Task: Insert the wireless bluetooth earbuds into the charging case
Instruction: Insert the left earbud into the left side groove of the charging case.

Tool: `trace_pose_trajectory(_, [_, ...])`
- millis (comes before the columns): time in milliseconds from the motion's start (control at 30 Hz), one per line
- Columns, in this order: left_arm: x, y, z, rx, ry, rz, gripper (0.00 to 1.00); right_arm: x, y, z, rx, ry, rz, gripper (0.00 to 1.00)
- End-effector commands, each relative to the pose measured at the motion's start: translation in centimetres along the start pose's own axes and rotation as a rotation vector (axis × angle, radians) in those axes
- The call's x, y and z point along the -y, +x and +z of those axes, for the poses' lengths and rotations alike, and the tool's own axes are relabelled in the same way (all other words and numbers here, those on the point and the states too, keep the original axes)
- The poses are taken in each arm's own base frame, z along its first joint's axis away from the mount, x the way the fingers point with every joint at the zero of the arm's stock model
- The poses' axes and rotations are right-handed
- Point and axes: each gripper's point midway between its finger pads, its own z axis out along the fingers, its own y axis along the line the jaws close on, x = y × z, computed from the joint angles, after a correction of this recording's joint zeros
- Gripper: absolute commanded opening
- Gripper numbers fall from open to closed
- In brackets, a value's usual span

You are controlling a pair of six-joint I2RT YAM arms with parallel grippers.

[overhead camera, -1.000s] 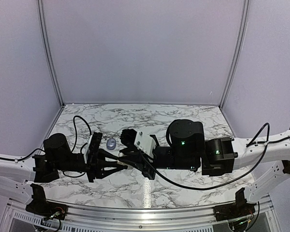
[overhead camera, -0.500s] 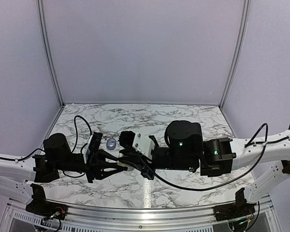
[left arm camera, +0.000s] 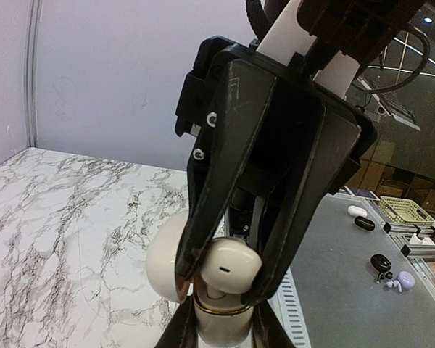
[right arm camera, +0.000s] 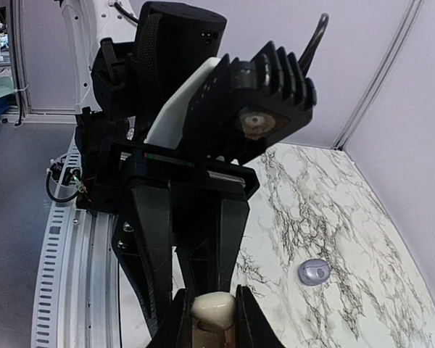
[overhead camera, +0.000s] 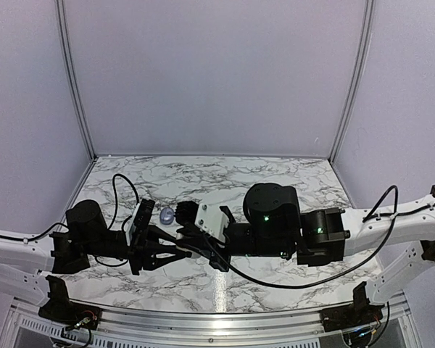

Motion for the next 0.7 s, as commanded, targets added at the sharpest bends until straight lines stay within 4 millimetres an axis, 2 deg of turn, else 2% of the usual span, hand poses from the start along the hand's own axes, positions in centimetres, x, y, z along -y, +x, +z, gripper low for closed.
trace_pose_trajectory(0, [1.01, -2.83, 0.26, 0.071, 0.045, 0.041, 0.0, 0.21, -2.01, 0.14, 0.044, 0.005, 0.002, 0.07])
trace_pose_trajectory(133, [1.04, -2.77, 0.2, 0.071, 0.045, 0.039, 0.0, 0.26, -1.75, 0.09, 0.038, 0.009, 0.007, 0.09])
trace_pose_trajectory(333, [1.02, -2.85, 0.21, 0.073, 0.043, 0.042, 0.0, 0.46, -1.86, -0.23, 0.043, 0.018, 0.016, 0.25])
trace_pose_trajectory(667, [0.74, -2.71, 0.19, 0.072, 0.028, 0.039, 0.0, 0.62, -1.94, -0.59, 0.039, 0.026, 0.012, 0.31])
